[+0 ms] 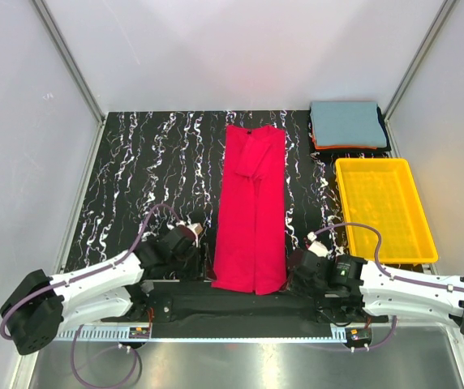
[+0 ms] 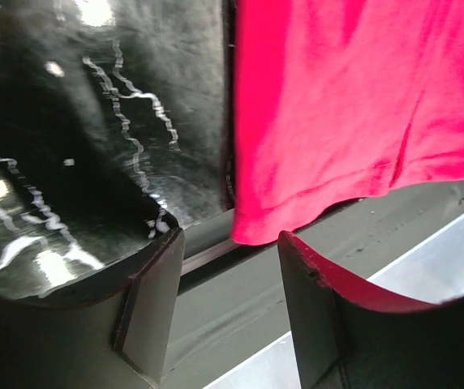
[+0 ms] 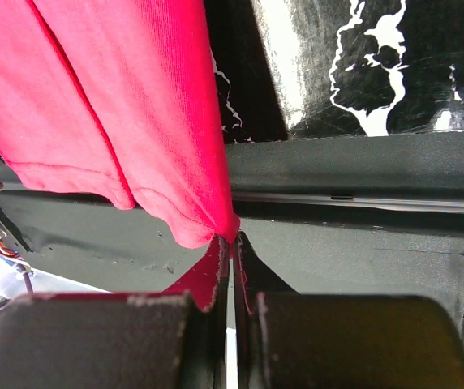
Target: Fold and stack the t-shirts
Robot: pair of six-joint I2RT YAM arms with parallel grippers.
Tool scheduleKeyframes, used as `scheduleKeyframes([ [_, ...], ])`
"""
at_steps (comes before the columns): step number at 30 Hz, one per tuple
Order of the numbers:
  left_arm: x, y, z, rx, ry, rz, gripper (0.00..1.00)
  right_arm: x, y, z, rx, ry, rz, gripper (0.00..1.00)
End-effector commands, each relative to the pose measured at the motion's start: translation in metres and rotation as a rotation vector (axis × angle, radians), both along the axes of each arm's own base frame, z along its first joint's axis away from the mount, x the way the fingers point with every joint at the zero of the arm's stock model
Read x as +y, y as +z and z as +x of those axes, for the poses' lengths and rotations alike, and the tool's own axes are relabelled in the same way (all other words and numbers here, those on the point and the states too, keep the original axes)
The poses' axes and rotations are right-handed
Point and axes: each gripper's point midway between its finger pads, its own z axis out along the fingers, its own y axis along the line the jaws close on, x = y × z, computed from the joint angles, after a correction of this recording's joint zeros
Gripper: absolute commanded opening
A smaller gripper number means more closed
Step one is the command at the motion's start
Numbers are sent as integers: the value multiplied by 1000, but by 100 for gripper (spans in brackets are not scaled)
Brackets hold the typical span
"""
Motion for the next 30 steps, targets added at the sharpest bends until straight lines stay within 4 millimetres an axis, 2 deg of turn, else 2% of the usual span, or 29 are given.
scheduleKeyframes([
  [1,-8,0,8,-30,46,-31,56,-1,2,5,-24,-25,4,0],
  [6,-14,-2,9,-38,44,-37,56,-1,3,6,-29,-32,6,0],
  [12,-10,-14,1,-4,49,1,51,-1,3,4,-21,-32,15,0],
  [22,-16,-11,-4,-5,52,0,50,-3,1,4,-16,-50,24,0],
  [24,-18,-11,-6,-2,44,3,48,-4,-1,2,-10,-49,24,0],
  [30,-25,-5,-6,-15,30,-9,34,-5,-3,1,-4,-51,30,0],
])
